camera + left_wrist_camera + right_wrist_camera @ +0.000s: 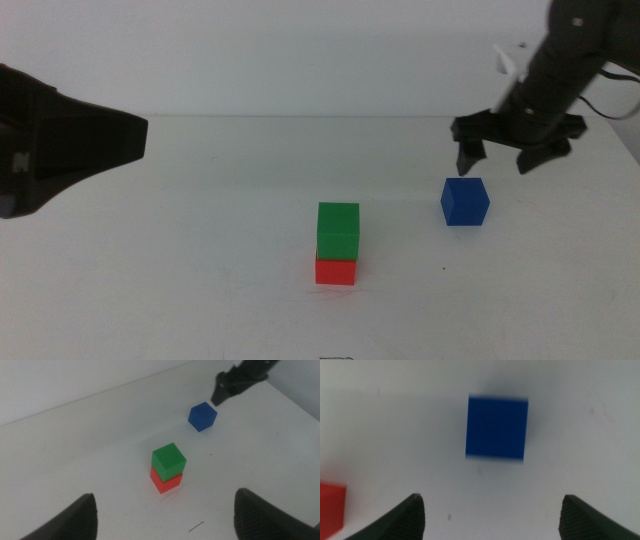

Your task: Stack red cubes first, then green, then blue cubes in a specific spot.

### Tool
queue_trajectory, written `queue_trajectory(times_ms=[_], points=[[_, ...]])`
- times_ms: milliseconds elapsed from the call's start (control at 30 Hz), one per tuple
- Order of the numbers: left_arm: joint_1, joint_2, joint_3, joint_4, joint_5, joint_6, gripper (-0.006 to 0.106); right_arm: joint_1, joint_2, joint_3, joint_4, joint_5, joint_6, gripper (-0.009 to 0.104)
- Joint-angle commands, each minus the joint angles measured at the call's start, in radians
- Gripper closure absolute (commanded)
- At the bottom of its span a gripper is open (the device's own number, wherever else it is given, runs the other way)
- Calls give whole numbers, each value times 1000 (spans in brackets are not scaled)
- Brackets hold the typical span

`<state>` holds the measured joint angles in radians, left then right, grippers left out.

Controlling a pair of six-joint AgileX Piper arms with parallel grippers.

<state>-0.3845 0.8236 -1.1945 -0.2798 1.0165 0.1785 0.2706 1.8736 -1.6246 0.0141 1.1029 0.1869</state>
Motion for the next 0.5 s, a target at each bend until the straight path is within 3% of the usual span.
queue_trajectory(times_ms=[0,167,467], points=[[-2,-1,-20,-21,-58,-3,7,1,14,-111,-29,23,1,22],[-2,-1,-20,-21,-58,-3,7,1,139,-256,-55,73,1,22],[-2,-1,-20,-21,-58,-3,7,-6,238,-282,-54,48,1,22]])
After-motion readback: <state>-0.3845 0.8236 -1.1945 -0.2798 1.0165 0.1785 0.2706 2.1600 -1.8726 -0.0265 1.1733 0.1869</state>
